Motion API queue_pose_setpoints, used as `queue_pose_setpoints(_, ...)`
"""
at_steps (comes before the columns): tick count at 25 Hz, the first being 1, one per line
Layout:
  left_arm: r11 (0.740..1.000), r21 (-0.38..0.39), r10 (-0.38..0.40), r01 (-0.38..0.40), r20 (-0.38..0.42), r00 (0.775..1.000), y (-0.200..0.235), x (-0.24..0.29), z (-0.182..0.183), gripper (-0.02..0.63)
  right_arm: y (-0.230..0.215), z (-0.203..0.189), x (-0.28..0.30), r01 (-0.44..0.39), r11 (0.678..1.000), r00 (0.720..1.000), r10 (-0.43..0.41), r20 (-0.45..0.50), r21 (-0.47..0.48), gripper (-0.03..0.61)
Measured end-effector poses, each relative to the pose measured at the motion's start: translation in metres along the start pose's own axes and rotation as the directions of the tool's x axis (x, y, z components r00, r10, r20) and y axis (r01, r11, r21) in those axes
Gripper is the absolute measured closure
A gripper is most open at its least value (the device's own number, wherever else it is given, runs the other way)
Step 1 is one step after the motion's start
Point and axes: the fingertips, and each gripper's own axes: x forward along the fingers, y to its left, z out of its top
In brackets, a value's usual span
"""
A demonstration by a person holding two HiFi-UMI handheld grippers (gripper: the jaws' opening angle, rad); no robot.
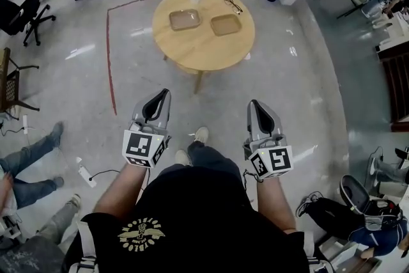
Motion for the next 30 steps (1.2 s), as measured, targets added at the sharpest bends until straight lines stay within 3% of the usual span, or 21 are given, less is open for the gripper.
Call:
queue_pose_setpoints(18, 0.999, -0.008, 0.049, -0.05, -0.036, 0.998, 0.025, 0.086, 0.006, 0.611, -0.058, 0.001, 0.084, -0.046, 0.998, 0.999, 0.047, -0.012, 0.034, 0.577)
queue_pose_setpoints(30, 0.98, -0.071, 0.187, -0.188, -0.027, 0.982, 0.054, 0.135, 0.023, 0.612, -0.114, 0.028, 0.144, -0.118, 0.993, 0.993, 0.118, 0.022, 0.008, 0.577)
